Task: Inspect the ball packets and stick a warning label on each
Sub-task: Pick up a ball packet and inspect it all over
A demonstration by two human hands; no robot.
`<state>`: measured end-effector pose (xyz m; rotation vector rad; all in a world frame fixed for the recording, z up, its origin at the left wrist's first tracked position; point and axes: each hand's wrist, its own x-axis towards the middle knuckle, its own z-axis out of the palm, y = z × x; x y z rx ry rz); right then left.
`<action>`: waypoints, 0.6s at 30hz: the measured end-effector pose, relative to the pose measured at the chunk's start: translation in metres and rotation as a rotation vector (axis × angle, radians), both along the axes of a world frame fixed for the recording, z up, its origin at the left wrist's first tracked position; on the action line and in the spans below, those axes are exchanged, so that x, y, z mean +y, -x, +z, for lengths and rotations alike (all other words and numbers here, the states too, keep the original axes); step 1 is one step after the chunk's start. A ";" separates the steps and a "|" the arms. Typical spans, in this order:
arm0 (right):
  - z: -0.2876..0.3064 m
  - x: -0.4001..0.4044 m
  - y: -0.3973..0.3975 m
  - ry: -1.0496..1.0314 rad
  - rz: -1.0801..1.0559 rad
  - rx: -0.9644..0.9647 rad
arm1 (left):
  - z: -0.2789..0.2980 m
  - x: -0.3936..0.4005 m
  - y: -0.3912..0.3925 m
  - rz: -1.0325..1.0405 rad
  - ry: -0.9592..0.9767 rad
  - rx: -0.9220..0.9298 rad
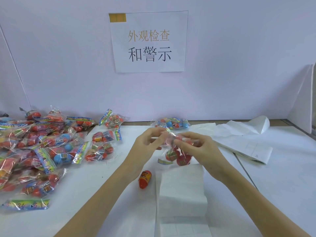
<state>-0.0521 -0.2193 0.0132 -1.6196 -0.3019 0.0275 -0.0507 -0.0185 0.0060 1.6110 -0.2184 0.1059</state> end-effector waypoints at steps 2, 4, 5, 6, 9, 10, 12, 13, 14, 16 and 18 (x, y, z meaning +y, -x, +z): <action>-0.002 0.002 0.001 0.103 0.029 -0.030 | -0.001 0.000 0.000 0.013 -0.026 -0.014; -0.002 0.004 0.001 0.149 -0.014 -0.063 | -0.003 0.005 -0.003 0.074 -0.011 -0.008; -0.002 0.005 0.001 0.138 -0.034 -0.073 | -0.003 0.007 -0.004 0.086 0.017 0.008; -0.002 0.005 0.001 0.120 -0.054 -0.084 | -0.003 0.010 -0.005 0.077 0.054 0.025; -0.005 0.009 0.000 0.067 -0.095 -0.069 | -0.001 0.012 -0.005 -0.005 0.171 0.068; -0.005 0.010 0.000 0.032 -0.098 -0.037 | 0.000 0.012 -0.006 -0.024 0.193 0.079; -0.005 0.011 0.000 -0.059 -0.078 0.043 | 0.001 0.010 -0.006 -0.039 0.223 0.091; -0.003 0.011 0.000 -0.105 -0.058 0.079 | 0.001 0.009 -0.006 -0.033 0.232 0.089; -0.002 0.011 0.000 -0.133 -0.036 0.104 | 0.000 0.007 -0.005 -0.021 0.239 0.082; -0.003 0.010 0.001 -0.094 -0.008 0.093 | -0.002 0.006 -0.005 0.019 0.262 0.069; -0.005 0.009 0.000 -0.012 0.009 0.075 | -0.003 0.009 -0.007 0.059 0.308 0.074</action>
